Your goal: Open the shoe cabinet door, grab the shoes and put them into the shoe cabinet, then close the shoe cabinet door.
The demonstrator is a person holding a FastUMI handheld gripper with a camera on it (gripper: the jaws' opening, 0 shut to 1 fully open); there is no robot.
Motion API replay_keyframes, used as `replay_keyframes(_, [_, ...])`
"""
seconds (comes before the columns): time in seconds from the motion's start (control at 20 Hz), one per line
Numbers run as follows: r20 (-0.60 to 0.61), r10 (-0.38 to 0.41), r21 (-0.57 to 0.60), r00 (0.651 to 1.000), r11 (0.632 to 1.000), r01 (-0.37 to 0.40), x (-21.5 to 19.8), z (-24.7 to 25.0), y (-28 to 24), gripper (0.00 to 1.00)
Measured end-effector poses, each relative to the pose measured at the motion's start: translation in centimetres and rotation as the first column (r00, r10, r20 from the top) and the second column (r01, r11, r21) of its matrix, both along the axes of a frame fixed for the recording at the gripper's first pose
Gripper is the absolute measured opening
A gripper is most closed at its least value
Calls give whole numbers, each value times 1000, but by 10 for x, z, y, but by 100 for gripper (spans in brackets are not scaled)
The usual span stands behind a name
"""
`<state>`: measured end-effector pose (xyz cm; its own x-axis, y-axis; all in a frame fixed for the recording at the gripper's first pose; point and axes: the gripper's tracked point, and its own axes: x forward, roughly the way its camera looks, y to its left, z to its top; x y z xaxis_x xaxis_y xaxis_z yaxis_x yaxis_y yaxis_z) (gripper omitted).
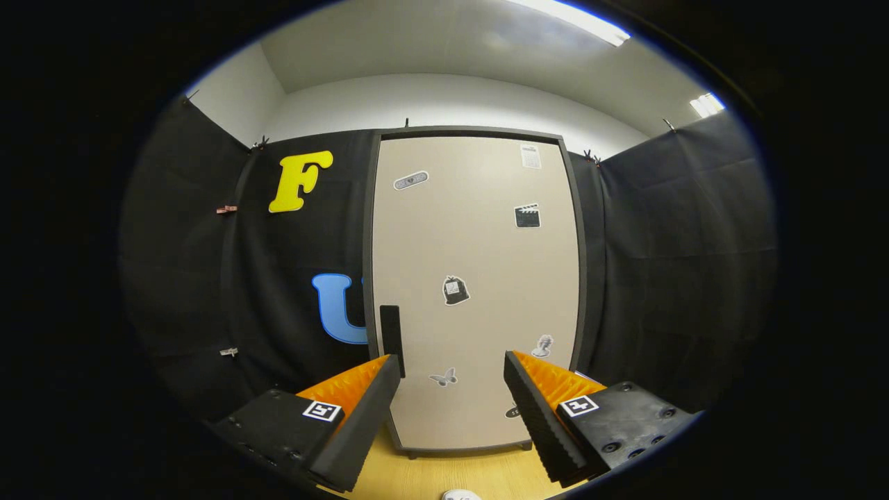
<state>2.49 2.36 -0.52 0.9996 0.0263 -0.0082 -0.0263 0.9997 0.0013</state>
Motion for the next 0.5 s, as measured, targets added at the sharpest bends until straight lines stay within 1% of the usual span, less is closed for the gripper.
replay_keyframes(0.3, [-19, 21, -5, 1000, 1000, -21, 34, -10, 32, 98])
replay_keyframes(0.5, [-19, 40, 3, 999, 999, -40, 67, -18, 57, 98])
